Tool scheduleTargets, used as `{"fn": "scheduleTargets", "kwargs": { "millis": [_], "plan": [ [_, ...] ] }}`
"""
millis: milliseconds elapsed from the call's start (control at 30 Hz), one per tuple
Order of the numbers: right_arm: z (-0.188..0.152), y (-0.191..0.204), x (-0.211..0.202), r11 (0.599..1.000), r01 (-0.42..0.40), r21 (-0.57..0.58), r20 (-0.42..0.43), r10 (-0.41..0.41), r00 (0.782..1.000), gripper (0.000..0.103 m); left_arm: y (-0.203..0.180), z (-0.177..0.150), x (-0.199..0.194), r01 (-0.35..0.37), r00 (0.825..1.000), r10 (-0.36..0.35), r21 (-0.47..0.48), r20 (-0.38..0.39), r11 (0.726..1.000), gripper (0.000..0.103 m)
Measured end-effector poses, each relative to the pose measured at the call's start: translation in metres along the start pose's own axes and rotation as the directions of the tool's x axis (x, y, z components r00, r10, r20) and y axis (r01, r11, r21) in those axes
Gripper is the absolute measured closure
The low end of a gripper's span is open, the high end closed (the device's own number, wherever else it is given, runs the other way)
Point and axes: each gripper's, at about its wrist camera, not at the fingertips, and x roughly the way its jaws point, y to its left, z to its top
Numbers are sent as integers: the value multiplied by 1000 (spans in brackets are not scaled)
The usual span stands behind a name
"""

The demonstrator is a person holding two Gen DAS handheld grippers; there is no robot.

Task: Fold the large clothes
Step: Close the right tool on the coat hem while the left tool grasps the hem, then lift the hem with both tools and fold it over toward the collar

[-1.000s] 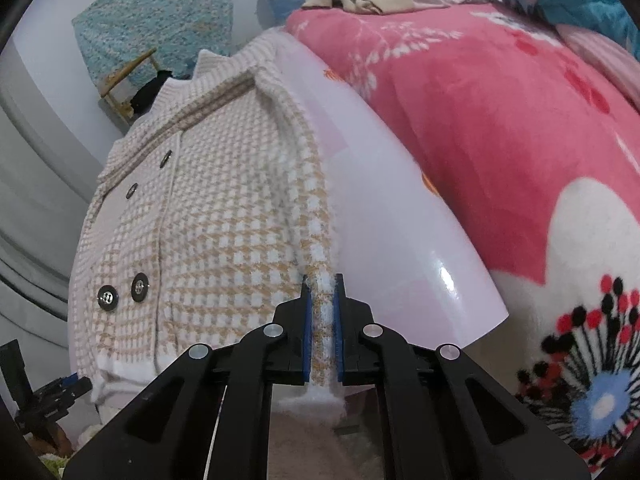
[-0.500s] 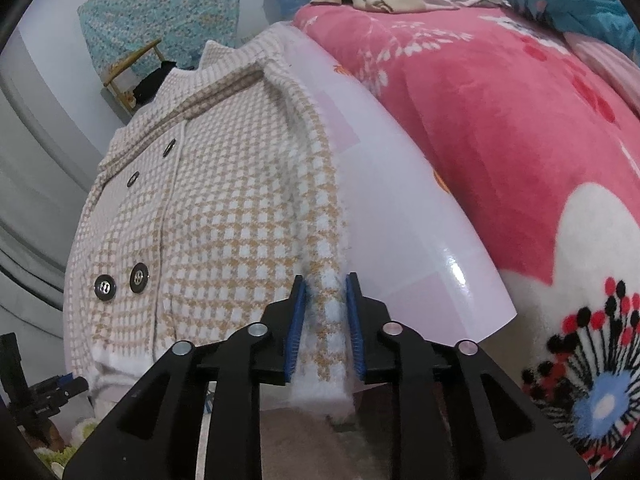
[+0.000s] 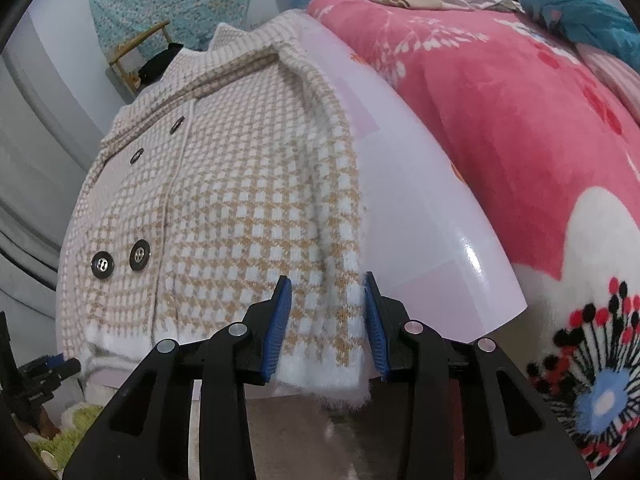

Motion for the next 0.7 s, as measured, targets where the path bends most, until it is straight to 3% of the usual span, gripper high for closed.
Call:
{"fn": "scheduleTargets", "kwargs": {
  "millis": [167,333,500,700],
  "plan": [
    [-2,1,-3,1000,13,-25,6,-13,1000,96,-2,2,-7,-28,999,27,23,35,999,90],
    [6,-2,-26,999,-43,17,70,41,997,98,-8,11,-33,15,989,-23,50,145,999,94],
    [30,2,-51,991,-122,51,155,112,981,98,-8,40,-64,86,958,-99,59,268,995,95],
    [76,27,-56,990,-144,-2,232,140,963,98,3,94,-79,114,919,-134,74,370,991,95]
  ]
}}
